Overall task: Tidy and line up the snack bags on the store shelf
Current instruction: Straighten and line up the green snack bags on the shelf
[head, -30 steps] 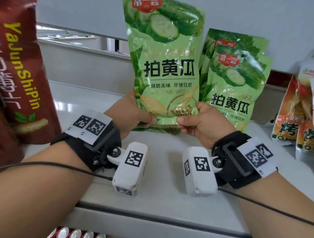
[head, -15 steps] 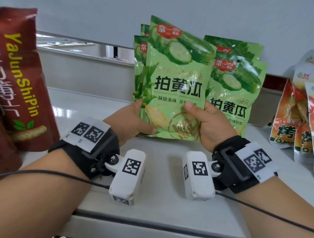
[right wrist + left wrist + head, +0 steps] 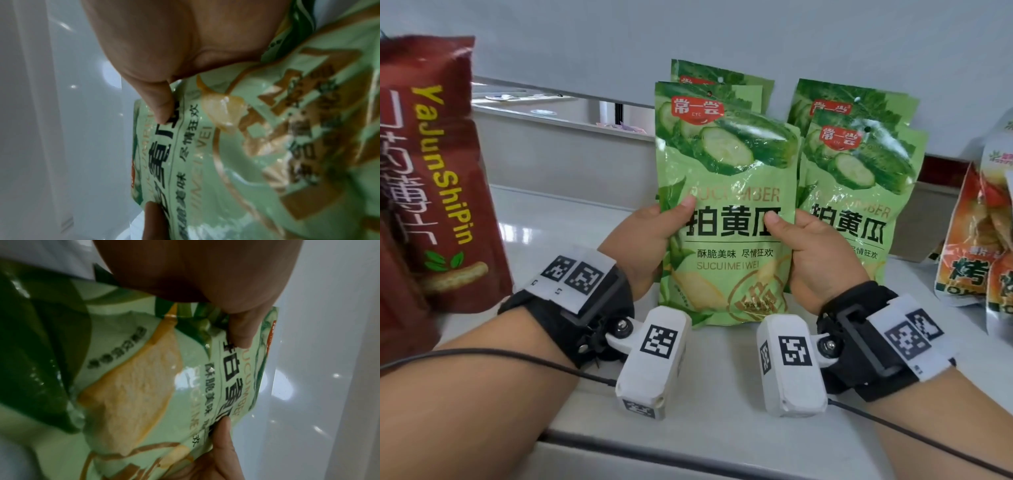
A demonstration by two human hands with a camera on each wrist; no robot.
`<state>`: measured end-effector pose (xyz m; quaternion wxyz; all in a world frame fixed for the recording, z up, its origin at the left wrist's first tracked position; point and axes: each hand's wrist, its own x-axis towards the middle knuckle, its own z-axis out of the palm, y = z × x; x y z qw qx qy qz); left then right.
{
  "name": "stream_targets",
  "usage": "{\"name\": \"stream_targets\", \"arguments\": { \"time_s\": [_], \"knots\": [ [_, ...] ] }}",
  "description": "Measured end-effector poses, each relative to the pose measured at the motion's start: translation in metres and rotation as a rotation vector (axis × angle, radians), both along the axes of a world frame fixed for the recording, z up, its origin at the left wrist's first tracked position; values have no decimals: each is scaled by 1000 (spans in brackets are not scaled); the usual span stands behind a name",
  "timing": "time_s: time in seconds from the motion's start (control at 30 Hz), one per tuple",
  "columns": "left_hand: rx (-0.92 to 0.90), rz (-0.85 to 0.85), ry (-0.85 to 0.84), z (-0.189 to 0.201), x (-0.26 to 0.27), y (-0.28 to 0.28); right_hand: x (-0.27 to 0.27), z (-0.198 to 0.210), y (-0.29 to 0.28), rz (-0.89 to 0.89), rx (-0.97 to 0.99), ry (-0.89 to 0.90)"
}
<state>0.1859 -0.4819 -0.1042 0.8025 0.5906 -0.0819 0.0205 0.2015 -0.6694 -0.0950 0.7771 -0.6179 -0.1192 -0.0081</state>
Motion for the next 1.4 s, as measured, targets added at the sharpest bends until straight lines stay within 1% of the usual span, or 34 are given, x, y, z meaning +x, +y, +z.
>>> {"name": "stream_targets", "arguments": {
  "time_s": [0.1,0.17,0.3,0.37,0.43,0.5,0.6,0.7,0.73,0.8,0.87,0.93,1.0,1.03,1.1,1.17,1.23,1.27,1.33,1.4],
  "knots": [
    [-71,47,50,2,2,0,-3,2,1,-17,-27,7],
    [-116,79,54,3,3,1,-6,5,4,-38,-25,21],
    [-116,82,78,3,1,-2,-8,9,4,-82,28,39],
    [-144,53,54,4,1,-3,-7,9,4,-114,29,38],
    [-150,34,-9,5,2,-2,-7,8,4,-118,5,20],
    [-162,36,-59,5,3,0,-7,7,4,-98,3,15],
    [-168,58,-74,5,3,0,-5,5,4,-103,-29,33],
    [-114,173,-73,4,6,5,-2,3,0,-160,-49,-35],
    [-118,205,-54,4,6,7,-1,4,-3,-202,-59,-55],
    [-165,219,22,6,5,9,-2,6,-6,-253,-72,-101],
    [-203,237,57,10,0,8,-8,11,-5,-205,-135,-177],
    [-198,248,61,17,-4,5,-16,13,0,-102,-236,-253],
    [-216,200,57,27,-10,2,-23,17,7,-16,-284,-304],
    [-237,132,49,33,-13,-1,-26,21,11,11,-284,-308],
    [-240,-10,-22,44,-23,-9,-31,28,15,40,-266,-312],
    [-141,-80,-106,54,-33,-17,-37,34,20,75,-234,-325],
    [-44,-115,-139,60,-39,-25,-42,42,19,84,-203,-329],
    [-1,-125,-149,62,-40,-28,-45,46,16,55,-195,-327],
    [60,-135,-158,65,-44,-36,-51,55,8,-74,-245,-354],
    [93,-76,-162,66,-48,-43,-53,62,-6,-209,-282,-396]
  ]
}}
